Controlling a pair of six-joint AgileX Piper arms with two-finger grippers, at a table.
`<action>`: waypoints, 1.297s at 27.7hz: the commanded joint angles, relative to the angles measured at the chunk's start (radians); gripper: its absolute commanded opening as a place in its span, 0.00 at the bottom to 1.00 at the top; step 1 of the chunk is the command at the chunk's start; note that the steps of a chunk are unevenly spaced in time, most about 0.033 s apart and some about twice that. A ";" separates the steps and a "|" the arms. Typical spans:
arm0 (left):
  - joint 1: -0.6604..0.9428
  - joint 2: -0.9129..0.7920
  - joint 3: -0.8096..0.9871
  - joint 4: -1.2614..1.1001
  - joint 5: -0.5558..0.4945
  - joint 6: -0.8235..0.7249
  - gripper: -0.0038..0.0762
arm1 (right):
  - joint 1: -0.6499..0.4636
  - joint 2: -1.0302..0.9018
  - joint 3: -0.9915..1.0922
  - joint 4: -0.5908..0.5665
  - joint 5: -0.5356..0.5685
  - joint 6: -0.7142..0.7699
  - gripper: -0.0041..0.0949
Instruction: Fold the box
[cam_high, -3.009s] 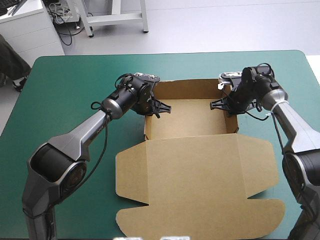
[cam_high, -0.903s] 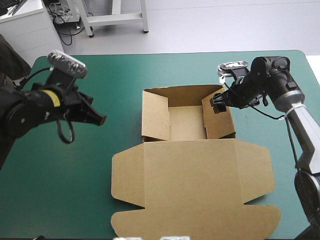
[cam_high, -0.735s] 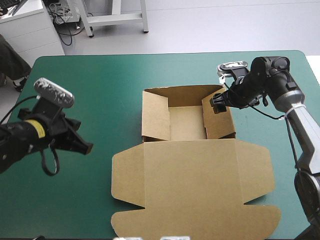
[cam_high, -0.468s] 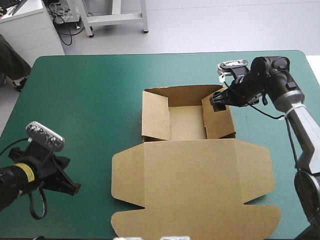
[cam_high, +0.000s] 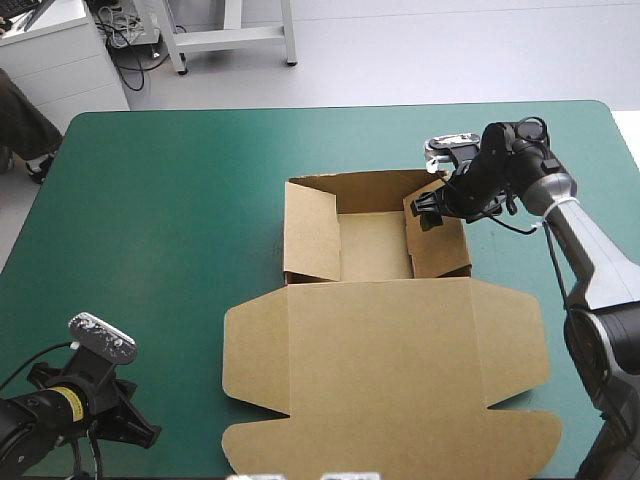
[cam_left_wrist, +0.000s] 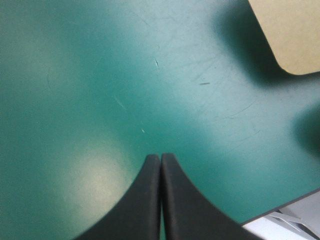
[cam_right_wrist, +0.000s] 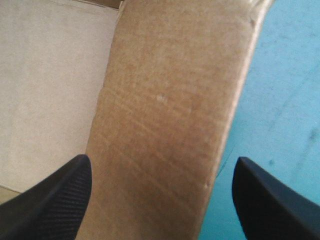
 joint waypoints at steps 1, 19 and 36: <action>-0.001 -0.005 -0.009 0.006 -0.011 -0.014 0.01 | -0.003 -0.013 -0.030 0.006 -0.037 -0.009 0.68; -0.001 -0.010 -0.008 0.007 -0.103 -0.014 0.01 | -0.003 0.046 -0.034 -0.002 -0.143 -0.029 0.02; -0.001 -0.010 -0.008 0.020 -0.096 -0.014 0.01 | -0.254 0.046 -0.284 -0.253 -0.155 0.052 0.02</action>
